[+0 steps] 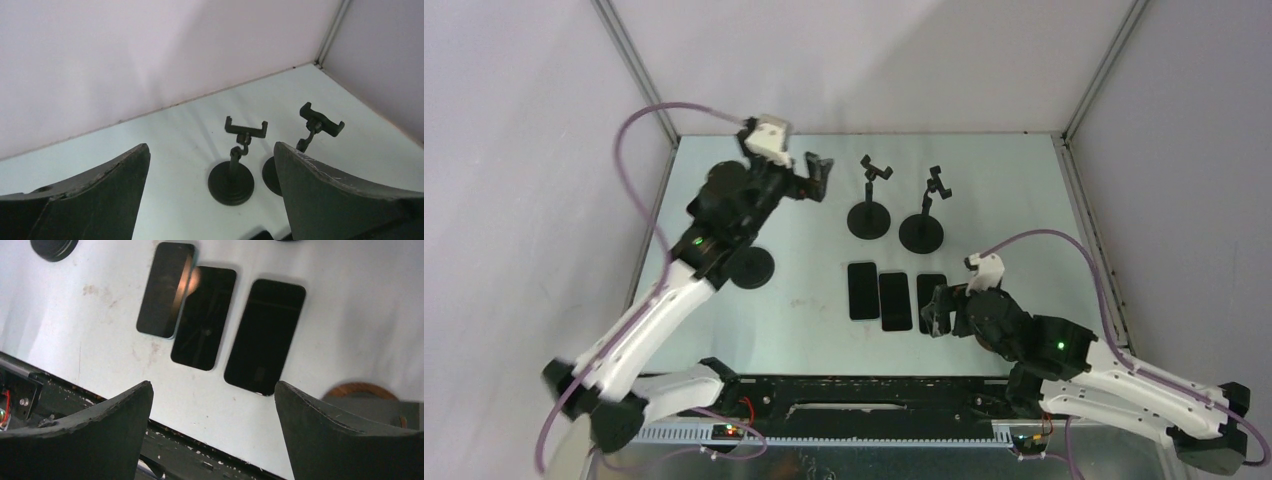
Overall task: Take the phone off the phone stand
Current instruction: Place the phone stand at the center of the board, then pick up the phone stand with the phone at the center of the board.
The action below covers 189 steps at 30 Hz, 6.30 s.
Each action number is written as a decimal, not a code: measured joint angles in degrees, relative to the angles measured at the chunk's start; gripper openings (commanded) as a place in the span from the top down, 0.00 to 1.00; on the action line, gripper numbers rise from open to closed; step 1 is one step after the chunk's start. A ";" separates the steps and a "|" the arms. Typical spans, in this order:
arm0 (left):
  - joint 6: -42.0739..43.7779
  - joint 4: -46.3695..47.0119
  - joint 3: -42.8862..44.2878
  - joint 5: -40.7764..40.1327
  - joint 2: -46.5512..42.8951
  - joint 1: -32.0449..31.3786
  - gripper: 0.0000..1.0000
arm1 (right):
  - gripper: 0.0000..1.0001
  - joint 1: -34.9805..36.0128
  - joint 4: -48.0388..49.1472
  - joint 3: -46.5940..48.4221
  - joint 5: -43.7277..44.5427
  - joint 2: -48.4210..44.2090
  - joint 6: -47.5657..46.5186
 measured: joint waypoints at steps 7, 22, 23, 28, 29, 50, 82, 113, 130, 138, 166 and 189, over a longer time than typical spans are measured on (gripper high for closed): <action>-5.95 -18.91 -5.22 -9.33 -26.56 0.00 0.00 | 0.06 0.00 9.73 11.17 -7.30 16.79 -11.58; -12.76 -40.28 -23.54 -22.21 -63.63 -0.02 0.00 | 0.02 -5.31 28.17 52.76 -36.59 64.50 -31.82; -12.98 -40.52 -23.80 -22.53 -65.00 0.00 0.00 | 0.02 -5.81 28.35 56.11 -38.27 67.89 -32.06; -13.94 -41.09 -24.17 -23.93 -66.55 0.00 0.00 | 0.01 -7.30 28.81 70.99 -43.50 82.18 -32.87; -14.08 -41.38 -24.17 -24.15 -66.55 0.00 0.00 | 0.01 -7.34 28.96 72.63 -44.24 83.97 -33.00; -15.41 -42.21 -25.35 -24.87 -66.55 0.00 0.00 | 0.01 -5.38 36.72 83.41 -47.84 97.61 -35.19; -15.41 -42.18 -25.66 -24.76 -66.55 0.00 0.00 | 0.70 -2.62 32.00 86.84 -34.21 101.77 -37.07; -7.43 -41.46 -22.12 0.00 -66.40 0.00 0.05 | 1.00 -2.08 29.75 43.95 -34.05 55.71 -32.89; -7.56 -23.65 -33.09 35.54 -62.12 0.00 0.03 | 1.00 -1.44 24.61 28.06 -53.77 32.87 -35.71; -12.81 -10.67 -35.36 42.64 -58.51 -0.02 0.09 | 1.00 -0.85 28.39 26.01 -59.25 28.68 -35.47; -14.86 3.26 -36.94 39.43 -48.09 -15.26 0.47 | 1.00 1.66 33.48 25.22 -63.01 29.73 -34.99; -14.36 1.73 -36.85 39.60 -47.76 -16.11 0.99 | 0.51 1.73 33.31 25.20 -62.69 31.56 -36.30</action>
